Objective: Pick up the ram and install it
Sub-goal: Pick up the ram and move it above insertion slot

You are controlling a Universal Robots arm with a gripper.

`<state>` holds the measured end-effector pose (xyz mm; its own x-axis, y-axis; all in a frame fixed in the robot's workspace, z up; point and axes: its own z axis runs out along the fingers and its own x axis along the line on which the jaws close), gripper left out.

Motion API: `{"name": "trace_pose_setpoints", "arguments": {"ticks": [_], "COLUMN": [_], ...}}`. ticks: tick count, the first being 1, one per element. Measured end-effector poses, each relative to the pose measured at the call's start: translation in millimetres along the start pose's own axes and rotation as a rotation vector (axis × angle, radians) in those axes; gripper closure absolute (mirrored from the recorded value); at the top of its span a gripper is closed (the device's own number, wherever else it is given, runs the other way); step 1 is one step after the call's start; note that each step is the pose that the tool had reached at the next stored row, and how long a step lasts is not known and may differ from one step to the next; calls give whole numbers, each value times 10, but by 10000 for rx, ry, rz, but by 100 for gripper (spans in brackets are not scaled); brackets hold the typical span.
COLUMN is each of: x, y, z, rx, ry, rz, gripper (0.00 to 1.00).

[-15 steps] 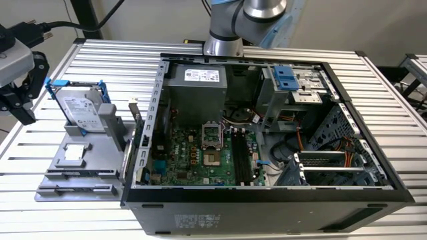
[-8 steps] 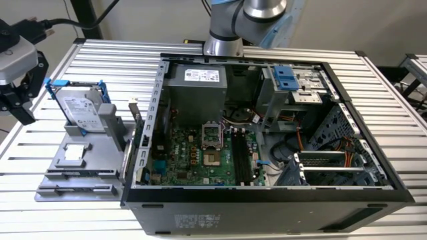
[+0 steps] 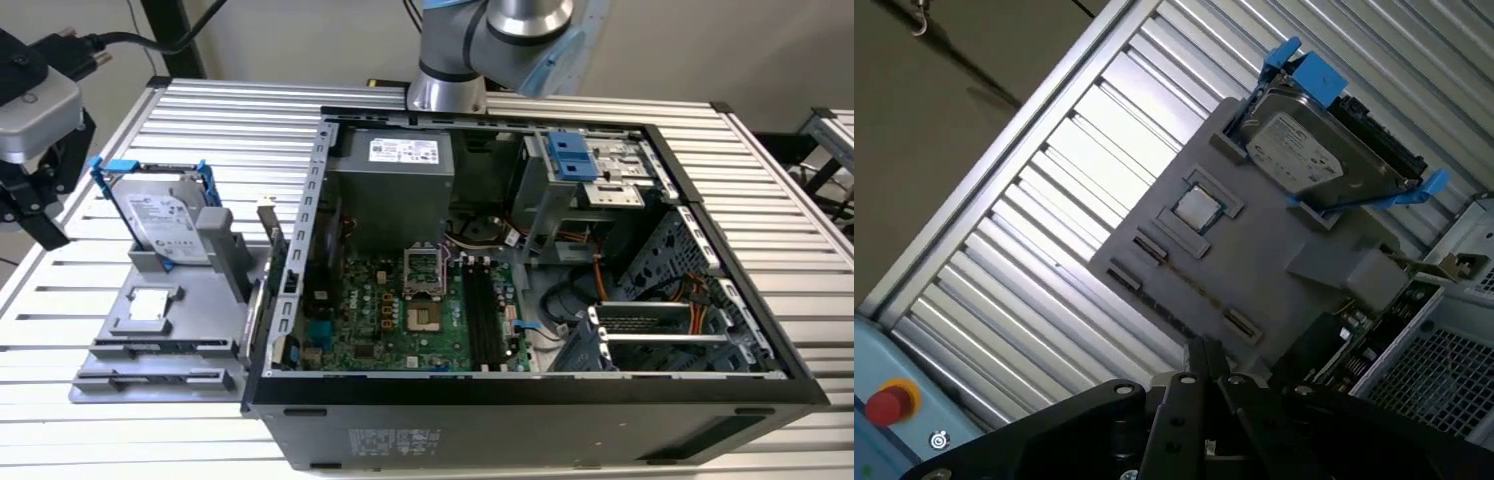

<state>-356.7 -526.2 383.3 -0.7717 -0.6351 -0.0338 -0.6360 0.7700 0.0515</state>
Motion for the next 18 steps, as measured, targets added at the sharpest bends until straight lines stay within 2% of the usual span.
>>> {"name": "trace_pose_setpoints", "arguments": {"ticks": [12,18], "x": [6,9], "y": [5,7], "z": [1,0], "rx": [-33,-53], "ry": [48,81], "rz": [-968,-1574], "gripper": [100,100]}}
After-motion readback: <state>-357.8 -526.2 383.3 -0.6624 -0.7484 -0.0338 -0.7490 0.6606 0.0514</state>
